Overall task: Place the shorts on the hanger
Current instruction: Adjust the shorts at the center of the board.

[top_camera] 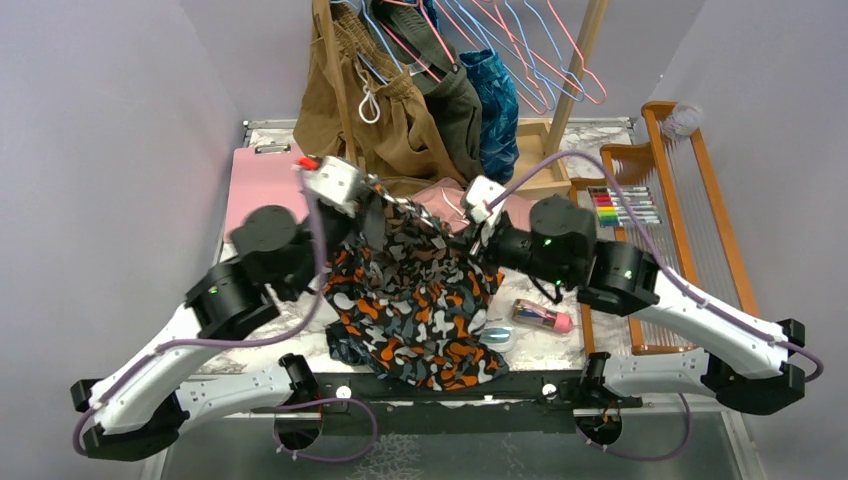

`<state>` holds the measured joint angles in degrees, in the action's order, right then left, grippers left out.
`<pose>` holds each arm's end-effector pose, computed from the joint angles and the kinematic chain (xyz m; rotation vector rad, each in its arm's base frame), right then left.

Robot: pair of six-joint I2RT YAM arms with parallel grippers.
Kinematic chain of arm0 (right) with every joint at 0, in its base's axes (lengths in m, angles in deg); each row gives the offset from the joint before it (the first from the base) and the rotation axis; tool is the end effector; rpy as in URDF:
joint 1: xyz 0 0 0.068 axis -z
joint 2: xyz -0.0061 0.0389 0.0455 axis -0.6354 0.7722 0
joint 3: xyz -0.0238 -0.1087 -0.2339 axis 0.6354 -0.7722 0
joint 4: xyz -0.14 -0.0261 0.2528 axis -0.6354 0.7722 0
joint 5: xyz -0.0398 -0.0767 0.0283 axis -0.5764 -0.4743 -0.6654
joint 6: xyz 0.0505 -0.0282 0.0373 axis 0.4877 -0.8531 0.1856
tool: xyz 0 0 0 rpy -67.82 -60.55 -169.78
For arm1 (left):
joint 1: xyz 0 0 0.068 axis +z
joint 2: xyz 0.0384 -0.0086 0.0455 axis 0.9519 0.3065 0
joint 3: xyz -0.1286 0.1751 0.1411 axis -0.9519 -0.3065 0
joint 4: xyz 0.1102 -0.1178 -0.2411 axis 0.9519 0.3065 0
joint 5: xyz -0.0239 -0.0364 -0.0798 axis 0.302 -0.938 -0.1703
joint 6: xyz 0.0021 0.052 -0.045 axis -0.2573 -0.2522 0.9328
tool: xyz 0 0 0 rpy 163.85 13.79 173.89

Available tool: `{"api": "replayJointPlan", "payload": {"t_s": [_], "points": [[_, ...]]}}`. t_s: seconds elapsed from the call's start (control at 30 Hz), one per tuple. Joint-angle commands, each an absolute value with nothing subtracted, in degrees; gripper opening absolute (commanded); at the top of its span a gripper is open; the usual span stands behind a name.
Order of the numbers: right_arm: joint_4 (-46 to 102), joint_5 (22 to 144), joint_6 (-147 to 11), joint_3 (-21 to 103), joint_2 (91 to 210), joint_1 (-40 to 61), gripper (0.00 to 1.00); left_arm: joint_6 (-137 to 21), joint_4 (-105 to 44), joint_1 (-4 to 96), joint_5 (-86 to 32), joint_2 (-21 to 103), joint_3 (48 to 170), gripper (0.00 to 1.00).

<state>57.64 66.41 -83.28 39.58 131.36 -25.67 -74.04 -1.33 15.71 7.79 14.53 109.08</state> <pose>0.1266 0.2517 0.4112 -1.0499 1.5956 0.5278 0.1358 -0.1596 0.4579 0.5068 1.5612 -0.3162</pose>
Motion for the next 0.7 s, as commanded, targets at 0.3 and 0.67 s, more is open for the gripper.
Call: {"api": "replayJointPlan", "payload": {"t_s": [0.3,0.67], "points": [[45.29,85.60,-86.55,57.80,142.79,-23.35,0.01,-66.53,-18.73,15.73,14.17,2.38,110.41,0.00],[37.25,93.60,-69.56,40.27,148.05,-5.52,0.01,-56.36,-10.32,15.73,28.20,-1.18,92.68,0.00]]}}
